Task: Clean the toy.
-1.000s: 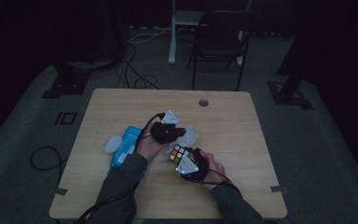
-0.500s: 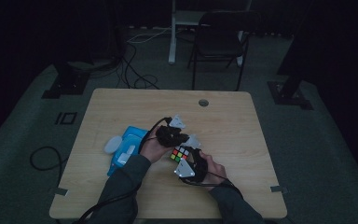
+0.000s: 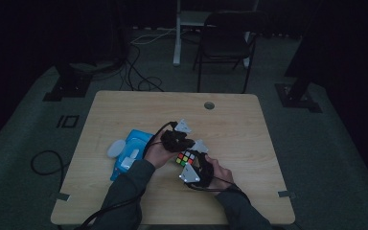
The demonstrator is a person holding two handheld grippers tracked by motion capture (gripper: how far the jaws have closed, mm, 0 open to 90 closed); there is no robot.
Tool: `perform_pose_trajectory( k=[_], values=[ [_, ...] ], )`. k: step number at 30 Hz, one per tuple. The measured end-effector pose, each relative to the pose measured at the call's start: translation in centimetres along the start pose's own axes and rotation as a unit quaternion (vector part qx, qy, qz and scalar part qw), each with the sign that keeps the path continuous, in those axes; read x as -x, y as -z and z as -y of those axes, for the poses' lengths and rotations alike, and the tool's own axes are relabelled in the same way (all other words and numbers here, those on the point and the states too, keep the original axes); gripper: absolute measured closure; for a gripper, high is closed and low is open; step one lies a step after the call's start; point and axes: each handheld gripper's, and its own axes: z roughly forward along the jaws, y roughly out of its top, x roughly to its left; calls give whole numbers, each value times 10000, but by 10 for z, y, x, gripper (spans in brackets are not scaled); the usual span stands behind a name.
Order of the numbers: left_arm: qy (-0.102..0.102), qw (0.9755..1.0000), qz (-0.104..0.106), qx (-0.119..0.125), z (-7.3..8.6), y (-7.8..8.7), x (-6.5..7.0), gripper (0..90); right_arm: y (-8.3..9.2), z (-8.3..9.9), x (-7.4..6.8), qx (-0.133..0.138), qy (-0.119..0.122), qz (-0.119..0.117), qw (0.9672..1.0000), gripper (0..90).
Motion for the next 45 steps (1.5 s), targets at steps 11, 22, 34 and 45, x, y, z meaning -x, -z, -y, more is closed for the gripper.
perform_pose_trajectory(
  k=[11, 22, 34, 45],
  values=[
    [-67, 9999, 22, 102, -1, 11, 7, 867, -1, 2, 2, -67, 43, 47, 10000, 343],
    [-19, 9998, 75, 193, 3, 21, 7, 867, -2, 2, 1, -120, 107, 80, 9998, 343],
    [52, 9995, 220, 206, -1, 14, 3, 868, -1, 0, -2, -147, 248, 216, 9994, 343],
    [58, 9993, 372, 85, -6, 2, 1, 868, 1, -4, -8, -78, 482, 282, 9984, 343]
  ],
)
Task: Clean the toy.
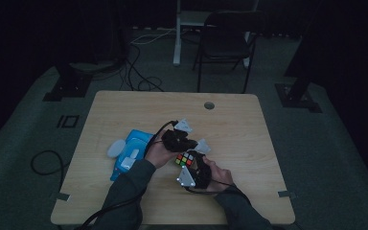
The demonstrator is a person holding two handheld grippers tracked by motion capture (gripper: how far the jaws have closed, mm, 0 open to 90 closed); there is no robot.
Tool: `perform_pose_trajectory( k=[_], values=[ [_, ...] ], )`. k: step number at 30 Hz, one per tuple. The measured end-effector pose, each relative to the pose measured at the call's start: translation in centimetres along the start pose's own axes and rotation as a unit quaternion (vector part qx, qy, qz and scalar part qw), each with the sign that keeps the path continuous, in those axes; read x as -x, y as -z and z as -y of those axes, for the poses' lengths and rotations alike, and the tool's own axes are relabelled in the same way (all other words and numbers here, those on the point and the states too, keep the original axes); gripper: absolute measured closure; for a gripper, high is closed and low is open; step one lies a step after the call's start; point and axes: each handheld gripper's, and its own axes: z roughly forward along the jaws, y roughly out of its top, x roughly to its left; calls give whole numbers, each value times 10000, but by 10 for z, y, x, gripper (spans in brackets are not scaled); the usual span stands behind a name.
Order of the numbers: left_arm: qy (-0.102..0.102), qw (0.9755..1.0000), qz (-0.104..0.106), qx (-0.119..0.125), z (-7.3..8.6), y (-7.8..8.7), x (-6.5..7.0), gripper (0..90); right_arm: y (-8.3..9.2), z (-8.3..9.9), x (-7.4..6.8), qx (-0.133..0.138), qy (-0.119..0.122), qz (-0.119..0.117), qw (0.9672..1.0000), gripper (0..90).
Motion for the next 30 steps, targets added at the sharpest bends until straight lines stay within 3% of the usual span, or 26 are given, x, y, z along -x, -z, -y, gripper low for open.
perform_pose_trajectory(
  k=[14, 20, 30],
  values=[
    [195, 9994, -254, -127, 8, 1, -13, 867, 0, 0, 0, -7, 15, -14, 10000, 343],
    [221, 9995, -190, -111, 8, -1, -12, 867, 0, 1, -1, -21, 11, -17, 10000, 343],
    [91, 9999, -91, -58, 5, -1, -5, 867, 0, 2, 1, -14, 12, 1, 10000, 343]
  ],
)
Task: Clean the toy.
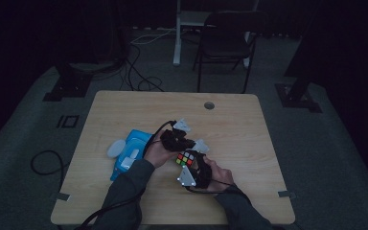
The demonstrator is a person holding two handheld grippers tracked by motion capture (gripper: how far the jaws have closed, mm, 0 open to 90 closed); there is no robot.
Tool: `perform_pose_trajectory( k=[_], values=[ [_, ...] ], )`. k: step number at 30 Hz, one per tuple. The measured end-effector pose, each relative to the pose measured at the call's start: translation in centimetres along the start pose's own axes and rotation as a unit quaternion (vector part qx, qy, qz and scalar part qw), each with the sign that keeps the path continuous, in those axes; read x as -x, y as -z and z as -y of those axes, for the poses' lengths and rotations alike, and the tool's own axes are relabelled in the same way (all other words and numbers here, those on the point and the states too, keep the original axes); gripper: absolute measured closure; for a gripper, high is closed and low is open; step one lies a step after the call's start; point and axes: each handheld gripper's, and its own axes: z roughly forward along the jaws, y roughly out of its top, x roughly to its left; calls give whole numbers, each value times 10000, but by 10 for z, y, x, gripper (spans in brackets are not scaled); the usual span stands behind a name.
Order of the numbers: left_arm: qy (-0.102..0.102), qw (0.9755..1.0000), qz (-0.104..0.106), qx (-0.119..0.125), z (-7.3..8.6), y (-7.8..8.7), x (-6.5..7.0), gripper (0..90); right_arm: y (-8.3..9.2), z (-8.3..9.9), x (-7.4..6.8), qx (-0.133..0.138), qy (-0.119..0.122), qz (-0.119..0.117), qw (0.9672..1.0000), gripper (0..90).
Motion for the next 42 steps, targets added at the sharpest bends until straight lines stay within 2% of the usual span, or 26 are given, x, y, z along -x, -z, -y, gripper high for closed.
perform_pose_trajectory(
  k=[9, 20, 37, 42],
  values=[
    [-56, 9999, 84, 92, -4, 3, 7, 866, 0, 2, 2, 7, -111, -22, 9999, 343],
    [-25, 10000, 67, 51, -1, 2, 4, 867, 0, 1, 1, 6, -87, -21, 10000, 343],
    [177, 9995, -256, 70, 6, 8, -7, 868, 0, 2, 2, 3, -122, -42, 9999, 343],
    [189, 9993, -264, 165, 6, 13, -6, 868, -1, 5, 6, 33, -414, -202, 9989, 343]
  ],
)
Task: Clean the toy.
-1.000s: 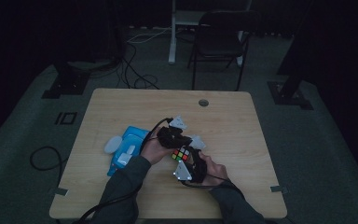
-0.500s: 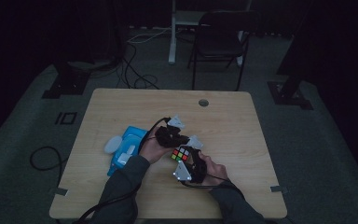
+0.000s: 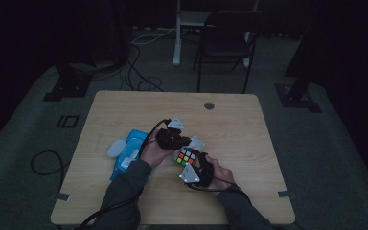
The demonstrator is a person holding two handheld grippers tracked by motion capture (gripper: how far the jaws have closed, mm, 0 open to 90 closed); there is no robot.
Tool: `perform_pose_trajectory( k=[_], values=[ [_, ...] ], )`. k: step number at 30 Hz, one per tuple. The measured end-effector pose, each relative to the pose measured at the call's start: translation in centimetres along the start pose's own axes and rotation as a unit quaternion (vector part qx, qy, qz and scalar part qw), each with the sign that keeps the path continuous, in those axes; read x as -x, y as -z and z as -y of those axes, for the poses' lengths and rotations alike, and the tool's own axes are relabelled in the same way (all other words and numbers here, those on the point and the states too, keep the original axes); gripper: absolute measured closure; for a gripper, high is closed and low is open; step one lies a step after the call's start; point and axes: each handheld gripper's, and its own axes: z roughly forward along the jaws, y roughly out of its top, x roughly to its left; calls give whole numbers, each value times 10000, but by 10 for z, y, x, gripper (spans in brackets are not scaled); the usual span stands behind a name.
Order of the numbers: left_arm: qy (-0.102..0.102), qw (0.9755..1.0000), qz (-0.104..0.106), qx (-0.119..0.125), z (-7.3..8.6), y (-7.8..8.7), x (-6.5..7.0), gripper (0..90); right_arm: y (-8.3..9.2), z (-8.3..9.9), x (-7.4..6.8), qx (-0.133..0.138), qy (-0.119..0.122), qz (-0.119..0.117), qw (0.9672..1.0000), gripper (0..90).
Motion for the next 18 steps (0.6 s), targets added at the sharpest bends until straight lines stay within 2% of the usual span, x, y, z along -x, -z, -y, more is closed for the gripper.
perform_pose_trajectory(
  k=[2, 3, 8, 18],
  values=[
    [3, 10000, 2, 40, 0, 2, 0, 868, 0, 0, 1, 8, -29, -18, 10000, 343],
    [1, 10000, -4, 47, 0, 2, 0, 868, -1, 2, 3, 35, -195, -71, 9998, 343],
    [-13, 9999, 6, 114, -1, 5, 1, 868, -2, 4, 5, 35, -349, -143, 9993, 342],
    [15, 9995, 25, 315, 1, 12, 2, 868, -3, 10, 17, 154, -957, -498, 9940, 343]
  ],
)
